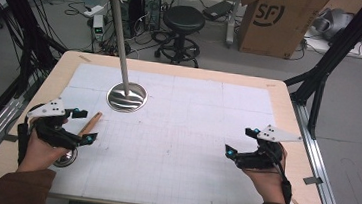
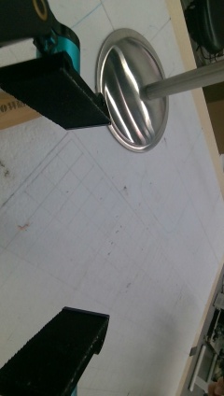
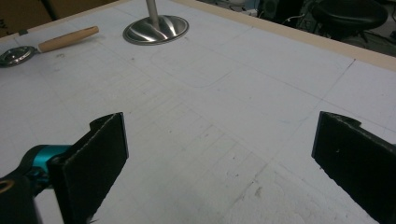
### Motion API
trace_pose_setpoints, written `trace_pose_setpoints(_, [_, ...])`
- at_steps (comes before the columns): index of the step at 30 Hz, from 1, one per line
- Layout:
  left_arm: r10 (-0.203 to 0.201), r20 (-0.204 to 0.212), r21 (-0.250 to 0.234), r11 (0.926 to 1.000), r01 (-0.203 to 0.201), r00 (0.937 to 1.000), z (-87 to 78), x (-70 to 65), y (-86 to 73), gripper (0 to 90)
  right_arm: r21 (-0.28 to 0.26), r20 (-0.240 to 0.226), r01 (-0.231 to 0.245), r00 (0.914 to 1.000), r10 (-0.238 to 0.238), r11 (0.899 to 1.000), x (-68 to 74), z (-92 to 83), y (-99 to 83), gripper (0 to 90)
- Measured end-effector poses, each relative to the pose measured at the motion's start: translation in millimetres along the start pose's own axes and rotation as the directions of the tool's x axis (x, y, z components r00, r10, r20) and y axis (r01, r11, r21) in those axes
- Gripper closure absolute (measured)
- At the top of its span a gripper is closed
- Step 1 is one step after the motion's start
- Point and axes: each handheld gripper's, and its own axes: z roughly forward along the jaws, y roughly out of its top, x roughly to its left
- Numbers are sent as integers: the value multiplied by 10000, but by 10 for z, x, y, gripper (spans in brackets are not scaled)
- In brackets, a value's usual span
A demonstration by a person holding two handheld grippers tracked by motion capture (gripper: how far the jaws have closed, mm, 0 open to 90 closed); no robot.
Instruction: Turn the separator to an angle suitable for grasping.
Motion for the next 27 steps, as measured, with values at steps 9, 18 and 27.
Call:
trace_pose_setpoints(9, [100,-191,267,9996,-95,9998,-6,-15,-26,63,144,22,-15,10000,15,9999,6,31,-12,24])
trace_pose_setpoints(18, [43,-440,242,9997,-33,9990,-66,34,-39,63,260,2,-44,10000,44,9997,13,80,-19,24])
trace_pose_setpoints(27, [-219,-1170,800,9963,314,9929,-90,131,-119,63,392,-2,-88,10000,88,9992,8,112,-45,24])
